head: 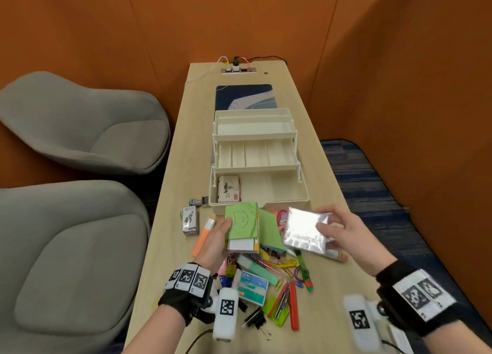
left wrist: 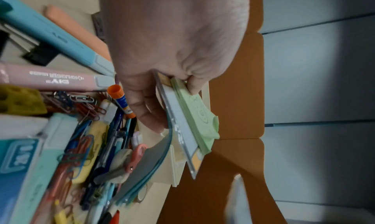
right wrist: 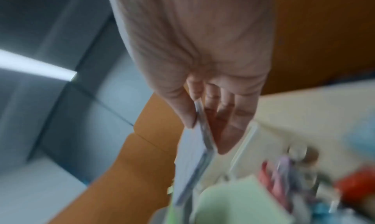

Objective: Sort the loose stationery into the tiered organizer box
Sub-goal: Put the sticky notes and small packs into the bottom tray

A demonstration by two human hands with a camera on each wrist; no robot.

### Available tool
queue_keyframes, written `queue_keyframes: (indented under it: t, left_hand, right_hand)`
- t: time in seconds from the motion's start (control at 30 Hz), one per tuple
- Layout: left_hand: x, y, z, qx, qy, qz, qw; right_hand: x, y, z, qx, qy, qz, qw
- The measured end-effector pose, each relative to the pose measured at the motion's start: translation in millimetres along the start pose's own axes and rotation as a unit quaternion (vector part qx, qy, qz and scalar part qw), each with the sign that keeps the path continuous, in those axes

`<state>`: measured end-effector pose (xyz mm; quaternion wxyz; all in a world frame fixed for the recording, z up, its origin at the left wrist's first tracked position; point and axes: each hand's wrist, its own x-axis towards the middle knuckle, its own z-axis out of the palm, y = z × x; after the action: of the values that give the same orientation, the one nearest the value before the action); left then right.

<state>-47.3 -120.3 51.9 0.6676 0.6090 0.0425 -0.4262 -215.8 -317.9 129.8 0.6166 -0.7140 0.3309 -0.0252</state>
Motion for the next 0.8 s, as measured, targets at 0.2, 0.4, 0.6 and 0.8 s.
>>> queue_keyframes:
  t: [0.2,0.4,0.6,0.8]
  left_hand:
    - [0.1,-1.2,0.2,-0.075,-0.038,-0.008,0.996]
    - [0.3,-1.6,-14.5,-0.155,-0.056,-0.026,0.986]
    - [2.7,-2.5,-17.3,-0.167,-0.086,-0.01,0.982]
    - [-0.1,-4.4,-22.8,-0.219,-0.113,-0.009,0.969]
  right_hand:
    - [14.2,2.0,52.7,0.176,-0.06,0.04,0.982]
    - [20.8,5.5,57.0,0.126,-0.042,0.024,0.991]
    - [31.2,1.8,50.9,0.101,-0.011,0.012,0.995]
    - [30.0,6.6,63.8,0.174,0.002,0.024,0.984]
